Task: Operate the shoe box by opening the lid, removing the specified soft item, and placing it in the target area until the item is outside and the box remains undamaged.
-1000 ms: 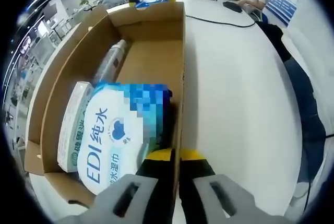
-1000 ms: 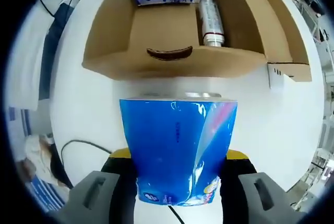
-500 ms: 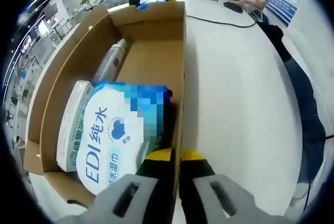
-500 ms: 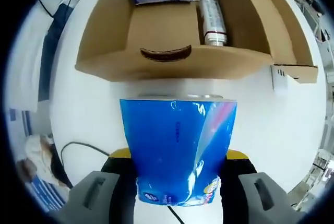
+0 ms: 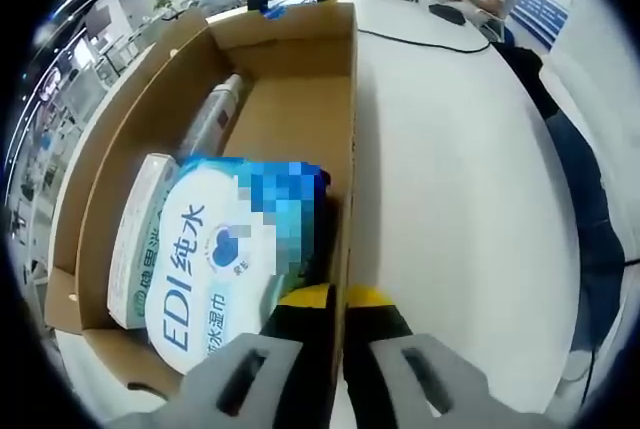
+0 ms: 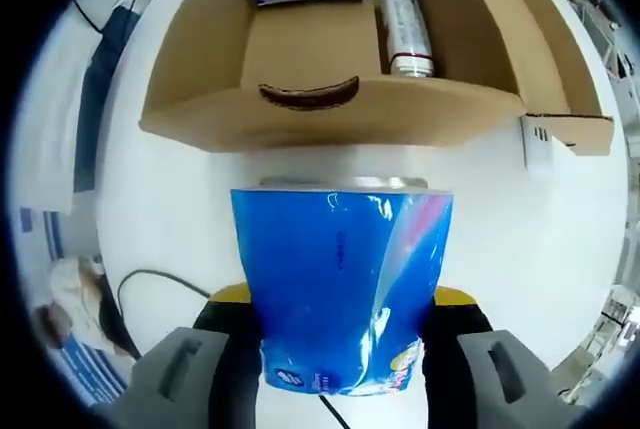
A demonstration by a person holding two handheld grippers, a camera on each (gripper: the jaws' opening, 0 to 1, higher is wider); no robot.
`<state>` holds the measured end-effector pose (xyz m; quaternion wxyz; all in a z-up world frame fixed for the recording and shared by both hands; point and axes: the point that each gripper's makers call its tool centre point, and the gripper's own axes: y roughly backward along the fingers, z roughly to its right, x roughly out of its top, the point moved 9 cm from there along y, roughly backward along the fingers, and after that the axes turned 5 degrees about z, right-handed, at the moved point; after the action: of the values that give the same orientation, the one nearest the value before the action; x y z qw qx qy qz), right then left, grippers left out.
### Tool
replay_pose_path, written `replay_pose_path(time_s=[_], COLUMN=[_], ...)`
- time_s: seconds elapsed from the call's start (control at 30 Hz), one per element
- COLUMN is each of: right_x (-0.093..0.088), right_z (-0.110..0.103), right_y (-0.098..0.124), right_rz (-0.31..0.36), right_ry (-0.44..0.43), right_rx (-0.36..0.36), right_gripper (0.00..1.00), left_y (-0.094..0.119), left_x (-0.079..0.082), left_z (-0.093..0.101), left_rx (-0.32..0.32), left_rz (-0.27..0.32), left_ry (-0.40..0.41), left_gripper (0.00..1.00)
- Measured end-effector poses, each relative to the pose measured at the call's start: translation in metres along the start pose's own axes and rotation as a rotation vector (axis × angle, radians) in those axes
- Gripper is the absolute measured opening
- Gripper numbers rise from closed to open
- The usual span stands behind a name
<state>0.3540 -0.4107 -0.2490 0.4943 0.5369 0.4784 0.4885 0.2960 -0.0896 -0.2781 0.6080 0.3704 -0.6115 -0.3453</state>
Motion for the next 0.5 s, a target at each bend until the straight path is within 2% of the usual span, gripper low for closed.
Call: replay_pose_path(time_s=[0.5], right_x=[-0.0014], right_z=[0.0008], right_y=[0.0004], right_rz=[0.019], right_ry=[-0.01], right_rx=[0.0], right_gripper=[0.67], left_y=[-0.0009], left_x=[-0.0005], left_z=[-0.0004], left_rx=[0.0], left_rz=[0.001], left_ry=[0.004], left_gripper=[0.01])
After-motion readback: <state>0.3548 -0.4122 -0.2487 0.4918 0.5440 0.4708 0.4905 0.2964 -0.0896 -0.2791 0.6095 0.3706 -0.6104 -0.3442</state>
